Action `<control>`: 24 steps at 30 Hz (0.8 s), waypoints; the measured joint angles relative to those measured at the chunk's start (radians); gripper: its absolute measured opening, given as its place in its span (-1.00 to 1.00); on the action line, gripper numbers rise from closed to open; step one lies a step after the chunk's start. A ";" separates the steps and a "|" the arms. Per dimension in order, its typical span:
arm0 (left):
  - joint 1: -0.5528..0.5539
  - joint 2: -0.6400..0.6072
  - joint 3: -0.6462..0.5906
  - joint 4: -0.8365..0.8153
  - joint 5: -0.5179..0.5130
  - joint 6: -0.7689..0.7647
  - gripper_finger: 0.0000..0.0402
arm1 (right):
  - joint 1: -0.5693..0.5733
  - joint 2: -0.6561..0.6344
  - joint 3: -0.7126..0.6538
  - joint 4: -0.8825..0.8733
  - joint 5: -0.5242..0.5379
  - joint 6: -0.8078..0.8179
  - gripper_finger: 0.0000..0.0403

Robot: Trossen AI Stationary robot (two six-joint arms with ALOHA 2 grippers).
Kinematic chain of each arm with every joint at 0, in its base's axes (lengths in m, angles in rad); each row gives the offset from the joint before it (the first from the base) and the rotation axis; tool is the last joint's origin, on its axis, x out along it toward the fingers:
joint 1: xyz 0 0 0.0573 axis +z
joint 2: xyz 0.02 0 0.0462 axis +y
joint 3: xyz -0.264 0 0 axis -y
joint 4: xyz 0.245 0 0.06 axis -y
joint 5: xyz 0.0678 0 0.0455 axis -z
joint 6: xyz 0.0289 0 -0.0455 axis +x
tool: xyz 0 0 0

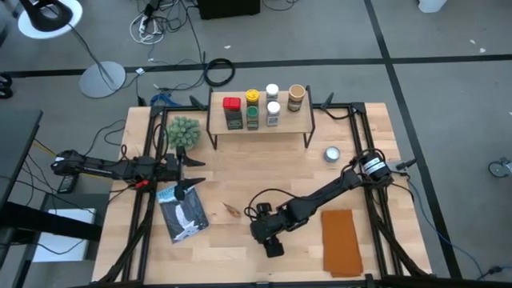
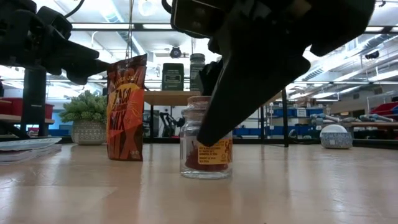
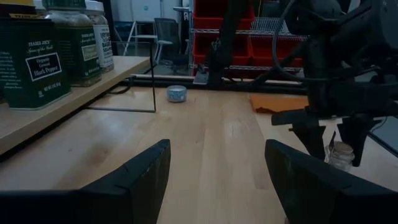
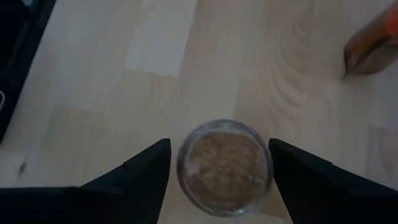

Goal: Shelf spices
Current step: Put the brown seasoning bottle on the shelf

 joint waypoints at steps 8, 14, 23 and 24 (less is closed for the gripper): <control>0.000 0.000 0.000 -0.001 0.000 0.000 0.33 | 0.000 0.000 0.000 -0.004 -0.001 0.000 0.22; 0.000 0.000 0.000 -0.001 0.000 0.000 0.33 | -0.001 0.000 0.000 -0.015 -0.013 0.000 -0.01; 0.000 0.000 0.000 0.000 0.000 0.000 0.33 | -0.005 -0.009 0.000 -0.052 -0.017 0.001 0.00; 0.000 0.000 0.000 -0.001 0.000 0.000 0.33 | -0.008 -0.012 0.000 -0.059 -0.018 0.009 0.02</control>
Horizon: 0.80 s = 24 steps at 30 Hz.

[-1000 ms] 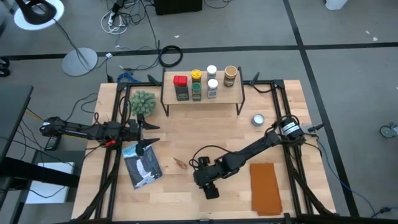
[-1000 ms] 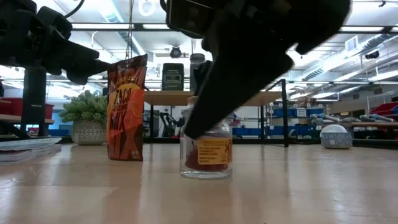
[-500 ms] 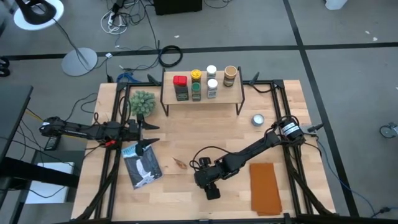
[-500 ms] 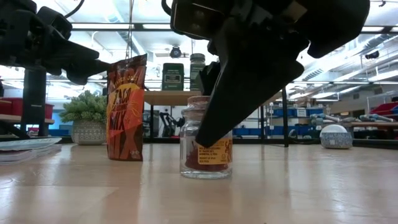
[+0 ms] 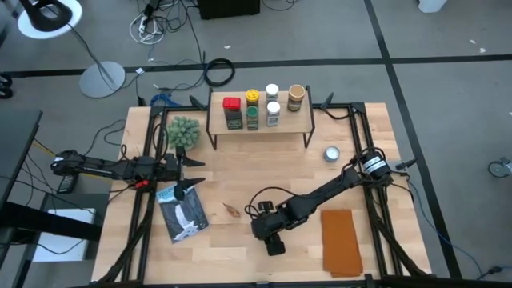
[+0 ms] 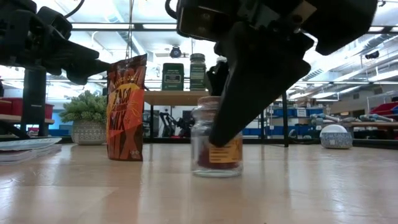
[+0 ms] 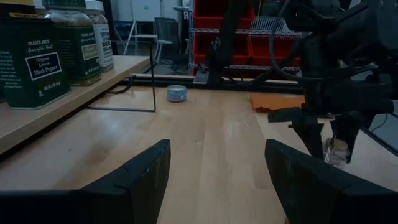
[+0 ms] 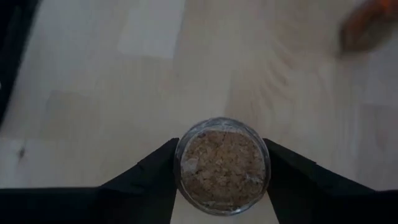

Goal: Shelf spices
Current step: Put the brown seasoning bottle on the shelf

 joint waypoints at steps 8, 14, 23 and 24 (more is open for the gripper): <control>0.000 0.000 0.000 0.000 -0.002 0.000 0.33 | -0.036 -0.103 -0.002 -0.146 0.026 0.019 -0.08; 0.000 0.000 0.000 0.000 -0.002 0.000 0.33 | -0.079 -0.225 -0.002 -0.260 0.127 0.019 -0.01; 0.000 0.000 0.000 0.000 -0.001 0.000 0.33 | -0.200 -0.441 -0.002 -0.488 0.250 0.015 -0.08; 0.000 0.000 0.000 0.000 -0.001 0.000 0.33 | -0.219 -0.465 -0.002 -0.504 0.259 0.012 -0.08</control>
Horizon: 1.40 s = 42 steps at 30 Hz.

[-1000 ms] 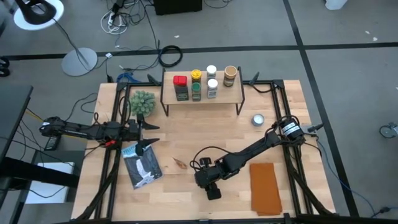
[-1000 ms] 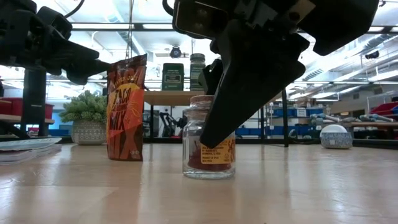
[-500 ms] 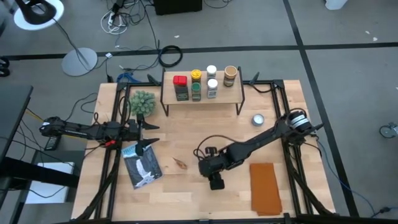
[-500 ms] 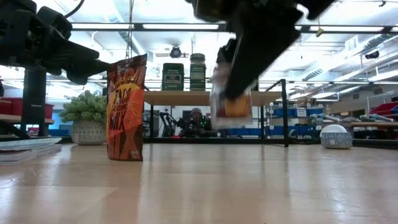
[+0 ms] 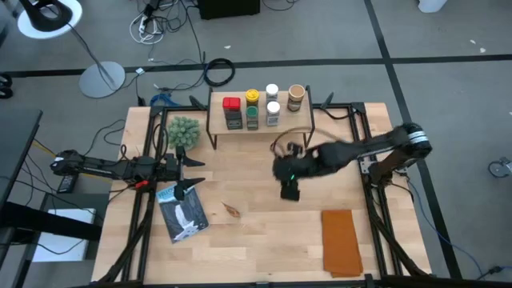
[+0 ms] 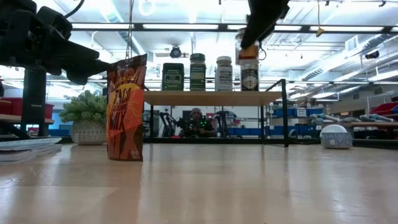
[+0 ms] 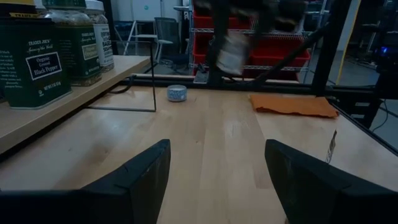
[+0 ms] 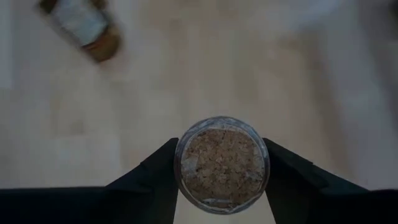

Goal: Shelf spices
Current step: Put the brown seasoning bottle on the shelf

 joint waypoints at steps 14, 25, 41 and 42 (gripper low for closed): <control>0.000 0.000 0.000 0.000 0.000 0.000 0.33 | -0.332 -0.160 0.001 -0.080 0.013 -0.126 -0.03; 0.000 0.000 0.000 0.000 0.000 0.000 0.33 | -0.606 -0.143 -0.001 -0.070 -0.160 -0.216 0.03; 0.000 0.000 0.000 0.002 0.002 0.000 0.33 | -0.725 -0.109 -0.082 0.057 -0.279 -0.197 0.03; 0.000 0.000 0.000 0.004 0.002 0.000 0.33 | -0.727 -0.109 -0.090 0.049 -0.273 -0.191 0.04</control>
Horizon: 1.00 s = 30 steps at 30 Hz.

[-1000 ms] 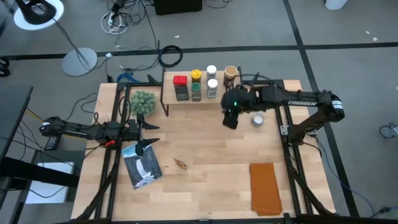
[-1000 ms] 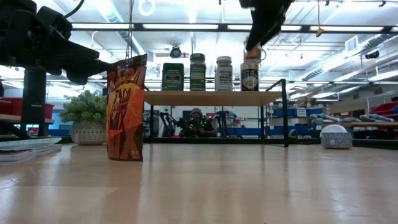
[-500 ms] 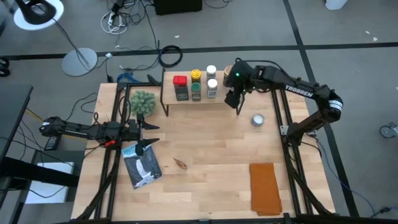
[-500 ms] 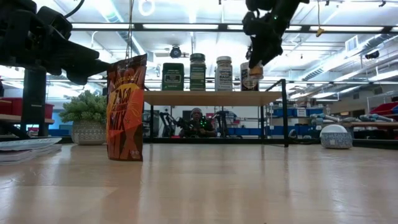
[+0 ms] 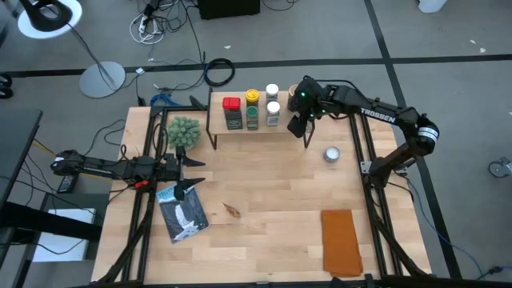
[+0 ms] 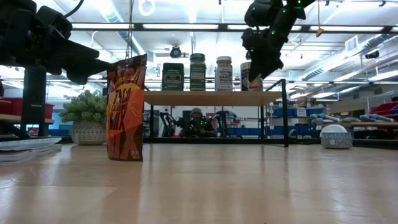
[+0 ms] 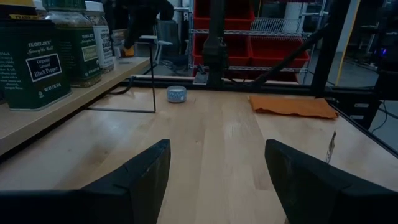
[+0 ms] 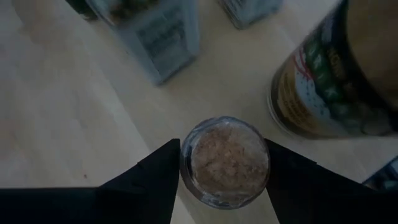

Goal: Shelf spices
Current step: Put the brown seasoning bottle on the shelf

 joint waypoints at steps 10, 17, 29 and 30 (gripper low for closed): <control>0.000 0.001 0.000 -0.003 0.000 0.000 0.33 | -0.006 -0.001 -0.034 0.020 0.009 0.013 0.05; 0.000 0.001 0.000 -0.003 0.000 0.000 0.33 | -0.006 -0.001 -0.030 0.027 0.009 0.013 0.05; 0.000 0.001 0.000 -0.003 -0.001 0.000 0.33 | -0.006 -0.001 -0.029 0.032 0.009 0.013 0.05; 0.000 0.001 0.000 -0.003 -0.001 0.000 0.33 | -0.006 -0.001 -0.029 0.032 0.009 0.013 0.05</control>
